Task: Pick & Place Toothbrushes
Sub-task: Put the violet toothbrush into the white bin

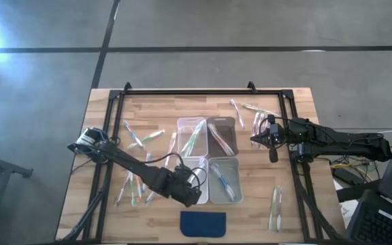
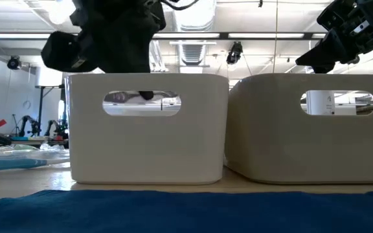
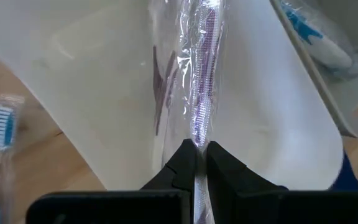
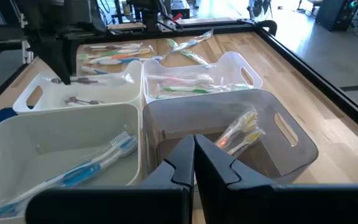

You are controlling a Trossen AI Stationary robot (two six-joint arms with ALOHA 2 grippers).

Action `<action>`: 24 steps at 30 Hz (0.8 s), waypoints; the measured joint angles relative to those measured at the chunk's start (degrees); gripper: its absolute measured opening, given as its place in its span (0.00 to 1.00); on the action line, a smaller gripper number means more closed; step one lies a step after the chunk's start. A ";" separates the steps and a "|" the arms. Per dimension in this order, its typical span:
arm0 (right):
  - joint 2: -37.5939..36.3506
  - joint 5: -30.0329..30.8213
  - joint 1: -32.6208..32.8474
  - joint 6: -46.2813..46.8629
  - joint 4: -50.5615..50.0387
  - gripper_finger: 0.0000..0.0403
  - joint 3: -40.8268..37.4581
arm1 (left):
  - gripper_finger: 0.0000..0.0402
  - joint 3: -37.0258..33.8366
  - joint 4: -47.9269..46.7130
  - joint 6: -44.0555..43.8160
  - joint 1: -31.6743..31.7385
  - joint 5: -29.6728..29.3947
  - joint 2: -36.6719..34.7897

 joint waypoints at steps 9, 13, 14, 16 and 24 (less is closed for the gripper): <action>0.01 0.01 0.01 0.00 0.00 0.02 0.00 | 0.05 -2.91 0.82 0.39 0.53 1.54 -0.02; 0.00 0.01 -0.01 0.02 0.02 0.02 0.00 | 0.05 -4.76 2.96 2.10 1.21 3.07 -0.04; 0.01 0.00 0.01 -0.01 0.00 0.02 0.00 | 0.05 -5.47 3.89 2.87 1.46 3.58 -0.04; 0.01 0.00 -0.01 0.05 0.02 0.02 0.00 | 0.05 -6.41 5.80 4.23 1.96 4.97 0.22; 0.01 0.02 -0.01 0.01 0.02 0.02 0.02 | 0.07 -7.08 6.86 8.72 3.50 6.53 1.53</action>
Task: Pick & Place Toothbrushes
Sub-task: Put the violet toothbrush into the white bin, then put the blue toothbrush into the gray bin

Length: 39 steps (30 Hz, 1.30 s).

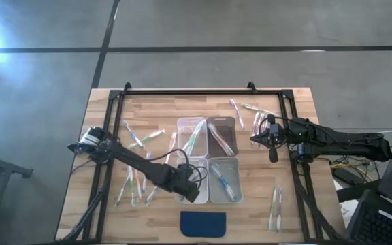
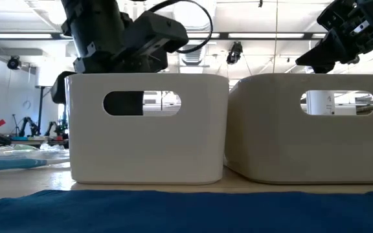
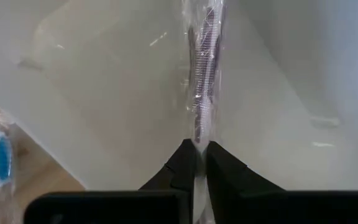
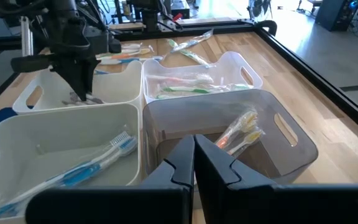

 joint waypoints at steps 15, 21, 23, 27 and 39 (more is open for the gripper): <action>0.00 -0.01 0.00 0.02 0.00 0.02 -0.02 | 0.38 1.23 0.13 1.21 0.09 3.57 -0.33; 0.00 0.00 0.00 -0.03 -0.02 0.02 -0.02 | 0.39 4.21 -0.02 4.73 0.12 3.90 -0.44; -0.01 -0.01 0.02 0.04 -0.01 0.02 -0.02 | 0.39 5.38 0.09 5.99 0.12 3.90 -0.46; -0.02 -0.02 0.00 0.01 -0.01 0.02 -0.02 | 0.39 7.16 -0.72 8.02 0.12 4.03 -0.52; -0.01 -0.01 0.00 -0.02 0.00 0.02 -0.02 | 0.38 10.04 -11.78 9.80 -1.14 -8.32 -8.87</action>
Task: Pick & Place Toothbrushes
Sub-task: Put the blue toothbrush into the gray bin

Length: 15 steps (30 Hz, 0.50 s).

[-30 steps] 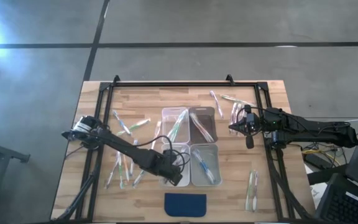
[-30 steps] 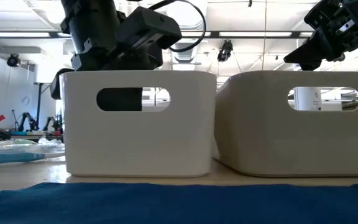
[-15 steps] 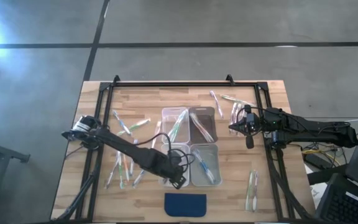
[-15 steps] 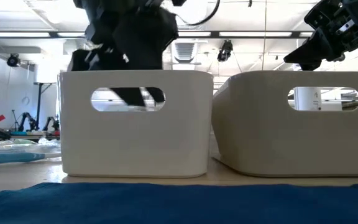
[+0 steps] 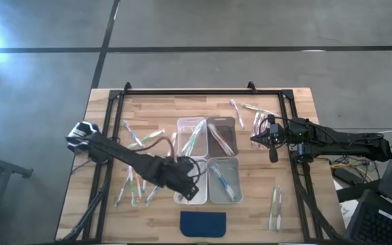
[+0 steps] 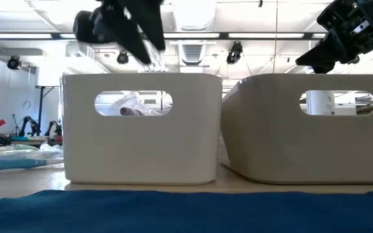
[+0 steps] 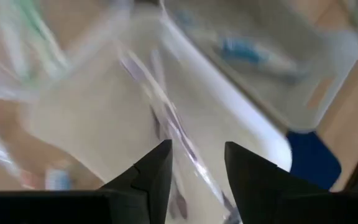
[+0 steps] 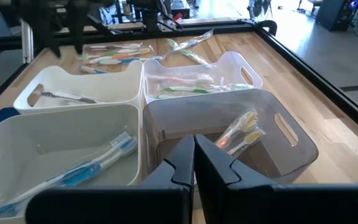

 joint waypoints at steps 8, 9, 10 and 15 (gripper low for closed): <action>0.00 0.00 0.00 -0.01 -0.02 0.02 0.00 | 0.37 -0.09 -4.94 1.62 -2.97 -16.15 -7.53; 0.01 0.01 0.00 0.01 -0.01 0.02 0.01 | 0.37 -0.09 -5.75 1.75 -3.39 -17.63 -8.28; 0.00 0.00 0.00 0.04 -0.02 0.02 0.00 | 0.37 -0.09 -6.60 2.04 -3.73 -18.81 -8.85; 0.01 0.00 0.00 0.06 -0.02 0.02 0.00 | 0.37 -0.14 -11.13 3.04 -5.25 -22.28 -11.19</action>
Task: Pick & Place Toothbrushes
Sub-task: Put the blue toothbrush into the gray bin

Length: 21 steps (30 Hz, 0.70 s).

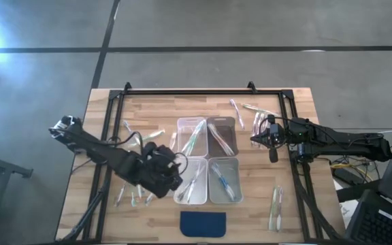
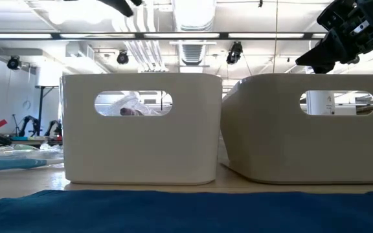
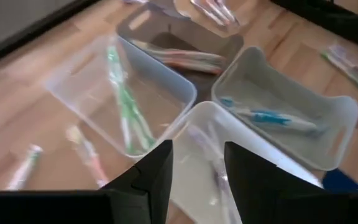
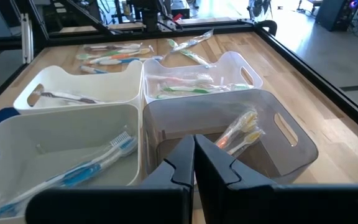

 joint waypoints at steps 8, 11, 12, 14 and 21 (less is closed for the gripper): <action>-0.01 0.00 0.00 -0.06 0.00 0.02 0.00 | 0.37 -0.48 -10.62 -3.54 -2.34 -4.05 -1.92; -0.01 0.00 0.00 -0.07 0.00 0.02 0.00 | 0.37 -1.03 -13.38 -3.64 -4.05 -3.77 -1.90; -0.01 0.01 0.00 -0.07 0.00 0.02 0.00 | 0.37 -1.44 -13.75 -3.71 -4.73 -3.56 -1.90; -0.02 0.00 0.00 -0.02 0.00 0.02 0.00 | 0.37 -2.45 -14.52 -4.50 -6.07 -3.05 -1.90; -0.01 0.01 0.00 -0.07 0.00 0.02 0.00 | 0.37 -7.40 -15.91 -10.57 -9.96 -1.78 -1.90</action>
